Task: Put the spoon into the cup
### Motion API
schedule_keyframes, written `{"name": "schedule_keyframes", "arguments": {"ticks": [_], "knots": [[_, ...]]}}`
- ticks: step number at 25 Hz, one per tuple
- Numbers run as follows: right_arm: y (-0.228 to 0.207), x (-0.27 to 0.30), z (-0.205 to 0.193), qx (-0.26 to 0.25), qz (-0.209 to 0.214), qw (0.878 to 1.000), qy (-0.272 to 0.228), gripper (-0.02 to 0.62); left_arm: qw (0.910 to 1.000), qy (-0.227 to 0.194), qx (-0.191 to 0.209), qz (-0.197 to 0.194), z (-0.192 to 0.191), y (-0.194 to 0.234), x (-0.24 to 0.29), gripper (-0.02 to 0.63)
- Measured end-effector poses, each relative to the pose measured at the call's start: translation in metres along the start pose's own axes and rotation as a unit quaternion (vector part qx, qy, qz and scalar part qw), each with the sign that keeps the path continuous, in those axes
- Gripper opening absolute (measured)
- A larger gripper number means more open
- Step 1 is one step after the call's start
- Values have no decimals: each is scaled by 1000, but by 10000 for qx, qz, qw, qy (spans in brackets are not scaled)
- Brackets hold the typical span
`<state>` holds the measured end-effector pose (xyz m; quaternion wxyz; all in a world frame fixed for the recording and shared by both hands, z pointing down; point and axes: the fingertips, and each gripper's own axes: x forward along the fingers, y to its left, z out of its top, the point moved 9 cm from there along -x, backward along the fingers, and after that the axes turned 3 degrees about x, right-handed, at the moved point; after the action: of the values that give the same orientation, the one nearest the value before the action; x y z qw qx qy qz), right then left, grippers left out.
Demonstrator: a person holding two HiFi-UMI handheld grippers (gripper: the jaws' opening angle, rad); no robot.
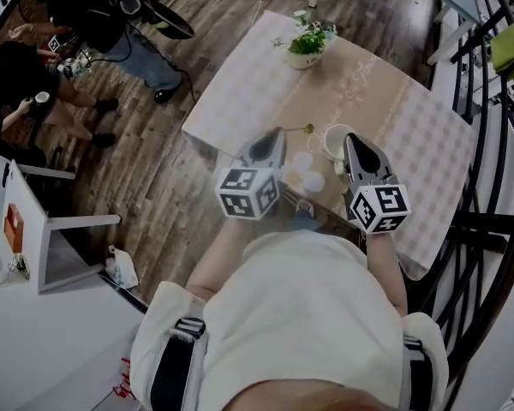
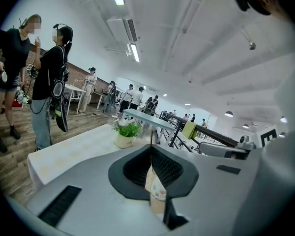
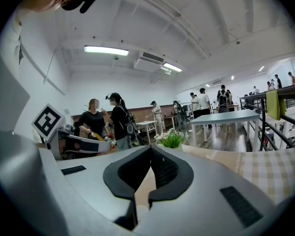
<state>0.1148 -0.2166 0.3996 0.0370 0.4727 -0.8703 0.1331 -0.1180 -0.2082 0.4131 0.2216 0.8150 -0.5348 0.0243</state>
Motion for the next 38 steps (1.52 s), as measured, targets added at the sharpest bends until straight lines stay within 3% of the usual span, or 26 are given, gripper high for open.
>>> {"name": "schedule_keyframes", "arguments": {"ticks": [26,38], "knots": [[-82,-1,-23,350,-564,9971,359,0,9942,857,-24,-648,-37,-45,88,5],[-102,-1,-33,493,-639,9955,493,0,9886,1354,82,-645,-66,-51,117,5]]}}
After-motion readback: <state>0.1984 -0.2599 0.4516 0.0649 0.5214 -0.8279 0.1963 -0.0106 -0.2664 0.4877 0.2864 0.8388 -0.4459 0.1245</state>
